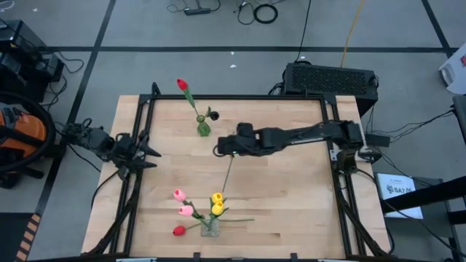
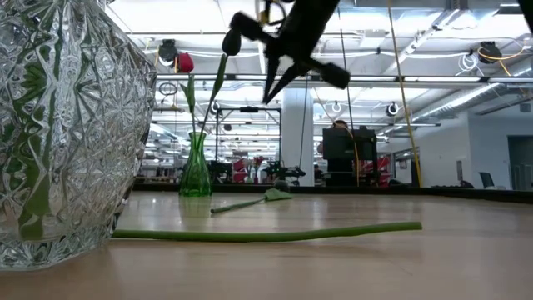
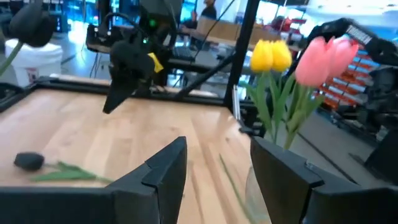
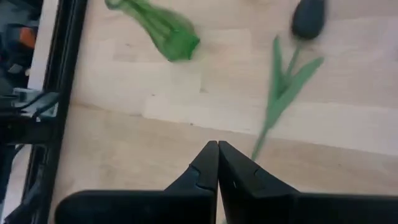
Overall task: Sort flowers into vase by color
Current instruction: Put the black flower into the green vase
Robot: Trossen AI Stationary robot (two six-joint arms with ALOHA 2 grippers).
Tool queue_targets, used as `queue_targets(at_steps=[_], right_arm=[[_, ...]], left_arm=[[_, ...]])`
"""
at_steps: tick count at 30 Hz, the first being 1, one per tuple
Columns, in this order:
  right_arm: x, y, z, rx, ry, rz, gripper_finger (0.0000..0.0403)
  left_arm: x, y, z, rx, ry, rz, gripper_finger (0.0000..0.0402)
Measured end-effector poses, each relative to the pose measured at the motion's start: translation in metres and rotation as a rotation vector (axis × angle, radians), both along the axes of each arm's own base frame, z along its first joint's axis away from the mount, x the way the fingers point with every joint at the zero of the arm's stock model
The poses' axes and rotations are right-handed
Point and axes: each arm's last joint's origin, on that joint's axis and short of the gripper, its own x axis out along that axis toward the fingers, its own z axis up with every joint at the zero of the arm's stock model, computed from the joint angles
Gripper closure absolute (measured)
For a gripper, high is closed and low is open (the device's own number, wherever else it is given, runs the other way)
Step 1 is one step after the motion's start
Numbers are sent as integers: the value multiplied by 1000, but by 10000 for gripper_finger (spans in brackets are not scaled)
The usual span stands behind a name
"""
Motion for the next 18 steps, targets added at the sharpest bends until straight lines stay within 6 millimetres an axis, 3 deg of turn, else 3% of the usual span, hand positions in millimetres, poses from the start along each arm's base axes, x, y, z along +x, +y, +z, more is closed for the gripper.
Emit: queue_targets(at_steps=[9, 18], right_arm=[[16, -29, -67, 195, 216, -24, 399], [18, -58, -85, 148, 279, 3, 386]], left_arm=[[4, -2, -4, -73, 30, -10, 217], [4, -3, -4, -99, 37, -13, 217]])
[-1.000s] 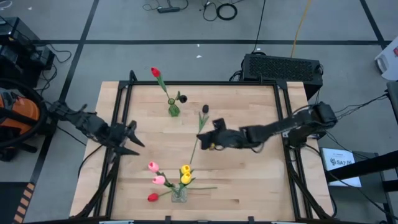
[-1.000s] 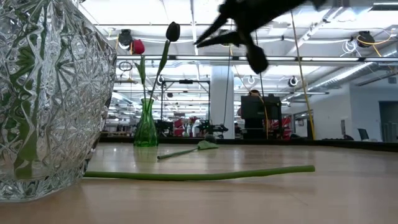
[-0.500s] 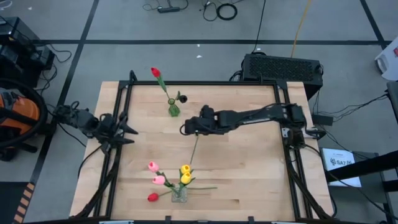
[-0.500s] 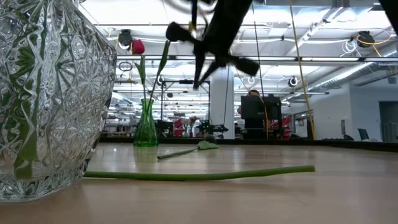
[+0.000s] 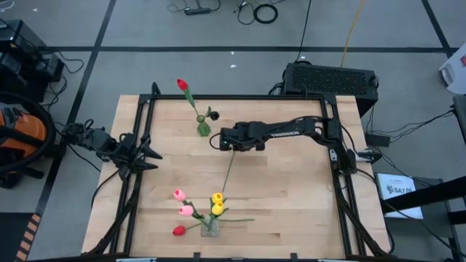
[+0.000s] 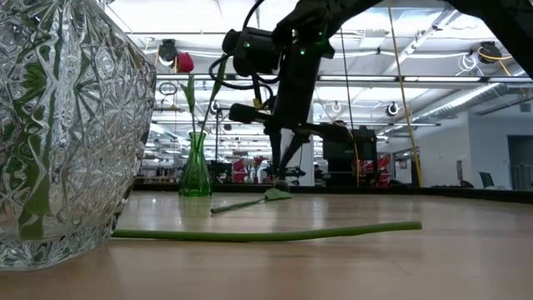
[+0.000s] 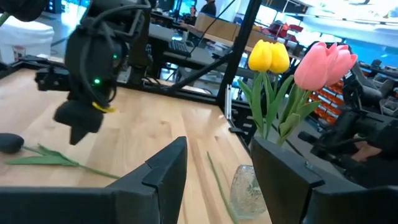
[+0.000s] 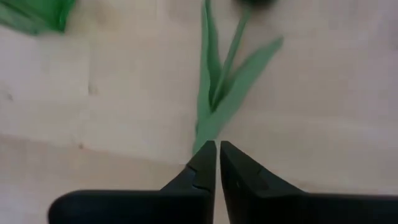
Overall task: Sort flowers into vase by color
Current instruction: Put the black flower into the green vase
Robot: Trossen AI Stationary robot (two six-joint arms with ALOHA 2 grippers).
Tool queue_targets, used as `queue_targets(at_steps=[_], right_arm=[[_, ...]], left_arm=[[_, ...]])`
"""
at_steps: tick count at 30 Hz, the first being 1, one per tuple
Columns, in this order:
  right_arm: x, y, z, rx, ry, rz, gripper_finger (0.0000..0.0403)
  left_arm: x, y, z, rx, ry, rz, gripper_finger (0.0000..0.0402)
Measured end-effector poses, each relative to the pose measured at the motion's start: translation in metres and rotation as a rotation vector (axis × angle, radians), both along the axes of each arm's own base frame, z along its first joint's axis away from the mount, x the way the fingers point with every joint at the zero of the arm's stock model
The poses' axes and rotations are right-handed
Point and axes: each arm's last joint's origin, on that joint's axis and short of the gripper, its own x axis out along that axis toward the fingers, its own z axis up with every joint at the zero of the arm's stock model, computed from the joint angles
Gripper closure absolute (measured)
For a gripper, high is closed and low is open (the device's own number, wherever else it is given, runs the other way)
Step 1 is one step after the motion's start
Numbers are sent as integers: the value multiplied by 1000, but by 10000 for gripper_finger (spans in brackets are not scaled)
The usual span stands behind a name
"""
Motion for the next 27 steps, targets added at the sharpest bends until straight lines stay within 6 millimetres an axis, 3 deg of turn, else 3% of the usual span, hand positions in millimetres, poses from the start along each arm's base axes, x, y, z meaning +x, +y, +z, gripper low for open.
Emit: queue_targets(at_steps=[8, 15, 22, 27], right_arm=[[6, -19, -5, -86, -37, -2, 307], [7, -21, -10, -100, -14, 24, 241], [7, -24, -15, -138, 3, 20, 227], [14, -22, -44, -76, 36, 38, 227]], left_arm=[[0, 0, 0, -17, 5, 11, 217], [1, 1, -1, -12, 7, 55, 217], [1, 1, 0, -12, 7, 56, 217], [1, 2, -1, 24, -2, 57, 217]])
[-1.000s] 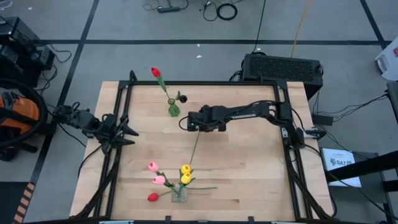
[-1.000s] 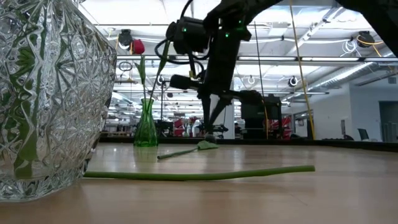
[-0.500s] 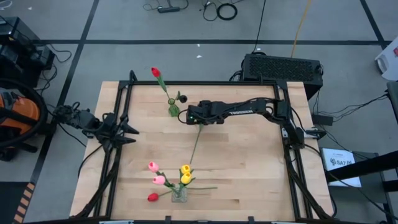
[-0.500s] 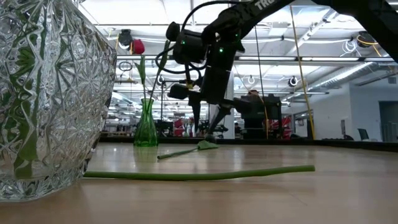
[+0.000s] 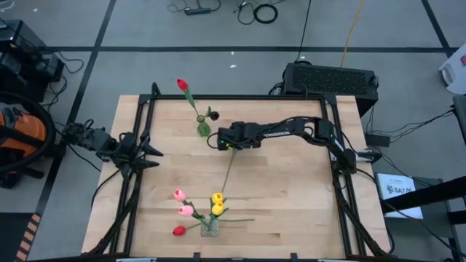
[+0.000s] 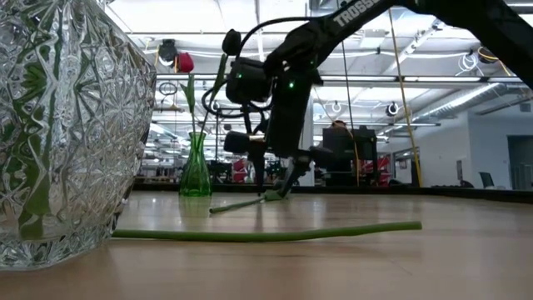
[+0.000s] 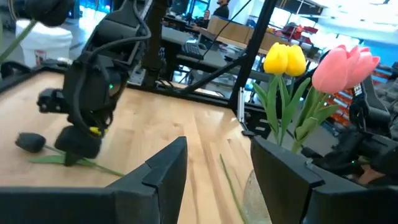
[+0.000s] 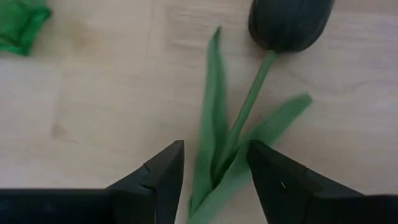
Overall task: Sort flowers into vase by color
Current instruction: Put the black flower into the green vase
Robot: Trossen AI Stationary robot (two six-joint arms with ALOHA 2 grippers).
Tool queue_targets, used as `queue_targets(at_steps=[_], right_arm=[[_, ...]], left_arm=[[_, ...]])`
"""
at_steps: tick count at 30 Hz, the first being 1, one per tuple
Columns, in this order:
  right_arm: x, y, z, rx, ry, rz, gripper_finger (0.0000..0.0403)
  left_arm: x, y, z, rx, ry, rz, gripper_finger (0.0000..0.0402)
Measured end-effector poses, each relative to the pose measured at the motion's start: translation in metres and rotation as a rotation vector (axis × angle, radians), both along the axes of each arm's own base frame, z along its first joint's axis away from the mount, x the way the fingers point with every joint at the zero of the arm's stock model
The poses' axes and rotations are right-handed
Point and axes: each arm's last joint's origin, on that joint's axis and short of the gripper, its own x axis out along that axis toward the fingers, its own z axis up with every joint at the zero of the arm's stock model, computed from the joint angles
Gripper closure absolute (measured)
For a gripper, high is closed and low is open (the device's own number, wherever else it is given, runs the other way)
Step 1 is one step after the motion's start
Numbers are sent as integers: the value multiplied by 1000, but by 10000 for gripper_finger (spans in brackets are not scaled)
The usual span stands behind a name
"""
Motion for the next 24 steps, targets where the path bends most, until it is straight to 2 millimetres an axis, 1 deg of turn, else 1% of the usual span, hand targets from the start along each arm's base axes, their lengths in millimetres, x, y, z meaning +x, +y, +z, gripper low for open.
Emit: queue_targets(at_steps=[2, 3, 6, 8, 11, 13, 17, 18, 22, 24], right_arm=[[1, 0, -6, 27, 2, -12, 227], [2, 0, -12, 35, 14, -19, 227], [2, 0, -18, 57, 28, -16, 228], [1, 0, -19, 62, 37, -16, 236], [-1, 0, -20, 63, 57, -7, 266], [-2, -2, -20, 66, 66, 7, 299], [-4, -4, -21, 65, 90, 42, 380], [-4, -4, -21, 64, 97, 53, 390], [-5, -6, -20, 65, 111, 72, 389], [-6, -6, -15, 66, 104, 94, 393]], left_arm=[[0, 0, -1, 58, -7, 0, 217], [0, 0, -1, 84, -5, -2, 217], [1, 0, -1, 100, -7, 3, 217], [1, 0, -1, 100, -7, 15, 217], [1, 0, -1, 100, -8, 18, 217], [1, 0, -1, 100, -8, 19, 217], [1, 0, -1, 99, -8, 19, 217], [1, 0, -1, 95, -7, 19, 217], [1, 0, -1, 95, -7, 19, 217], [1, 0, -1, 95, -7, 19, 217]])
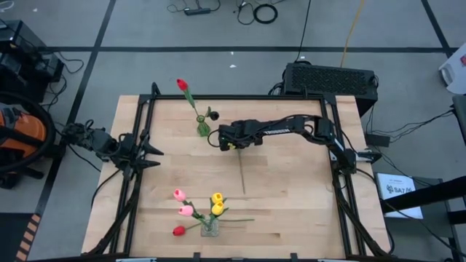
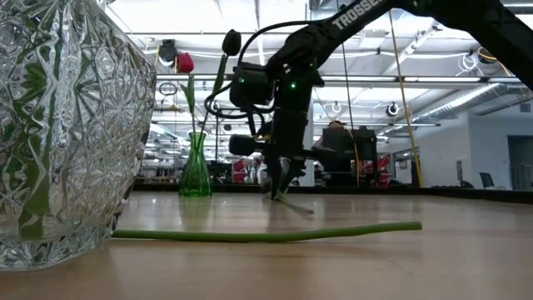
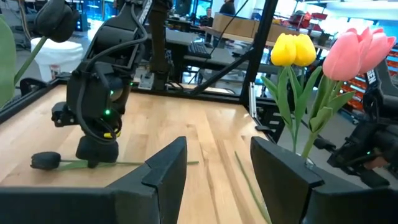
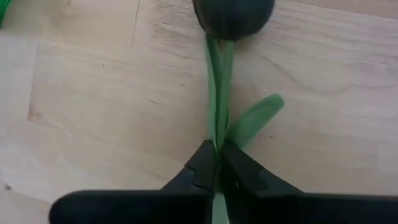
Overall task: Sort flowers into vase by color
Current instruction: Put the black flower into the green vase
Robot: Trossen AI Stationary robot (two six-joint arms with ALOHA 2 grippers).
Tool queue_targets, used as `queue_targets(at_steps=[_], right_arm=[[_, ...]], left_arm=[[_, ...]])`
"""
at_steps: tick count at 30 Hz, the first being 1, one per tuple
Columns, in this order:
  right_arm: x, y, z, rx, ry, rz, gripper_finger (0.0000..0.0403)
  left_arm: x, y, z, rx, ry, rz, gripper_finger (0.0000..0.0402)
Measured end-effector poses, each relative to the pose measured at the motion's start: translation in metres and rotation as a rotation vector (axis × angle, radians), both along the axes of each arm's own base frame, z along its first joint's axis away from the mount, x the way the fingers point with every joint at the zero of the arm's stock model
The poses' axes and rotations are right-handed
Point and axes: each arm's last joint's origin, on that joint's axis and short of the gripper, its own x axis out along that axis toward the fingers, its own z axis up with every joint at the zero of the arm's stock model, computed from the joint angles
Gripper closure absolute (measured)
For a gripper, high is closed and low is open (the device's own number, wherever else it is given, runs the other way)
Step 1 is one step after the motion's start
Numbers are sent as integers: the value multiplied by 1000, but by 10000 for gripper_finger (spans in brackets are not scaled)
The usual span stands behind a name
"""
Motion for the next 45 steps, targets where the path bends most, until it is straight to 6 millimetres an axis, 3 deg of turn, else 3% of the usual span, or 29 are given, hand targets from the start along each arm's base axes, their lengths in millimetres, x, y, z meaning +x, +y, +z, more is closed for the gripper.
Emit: queue_targets(at_steps=[5, 7, 10, 13, 18, 23, 26, 29, 34, 36, 40, 45], right_arm=[[-8, 0, 31, -62, -18, 41, 399], [-17, 1, 55, -112, -9, 45, 399], [-37, 2, 93, -195, 37, 27, 401], [-57, 5, 116, -281, 106, -14, 401], [-86, 16, 170, -502, 50, -12, 402], [-110, 31, 191, -672, -67, 30, 402], [-125, 38, 194, -750, -239, 51, 403], [-134, 39, 178, -782, -481, 128, 403], [-155, 39, 159, -950, -1159, 470, 403], [-165, 41, 149, -1081, -1319, 529, 403], [-163, 44, 139, -1258, -1301, 608, 403], [-123, 43, 146, -1256, -1296, 719, 403]], left_arm=[[0, 0, 0, -1, -1, 0, 217], [0, 0, 0, -1, -1, 0, 217], [0, 0, 0, 2, -3, 0, 217], [0, 0, 0, 3, -3, 0, 217], [0, 0, 0, 1, -3, 0, 217], [0, 0, 0, 6, -4, 0, 217], [0, 1, 1, 27, -12, 20, 217], [0, 2, 1, 31, -17, 71, 217], [1, 5, 1, 40, -19, 157, 217], [0, 6, 1, 44, -18, 199, 217], [0, 8, 1, 78, -20, 258, 217], [0, 10, 1, 105, -18, 342, 217]])
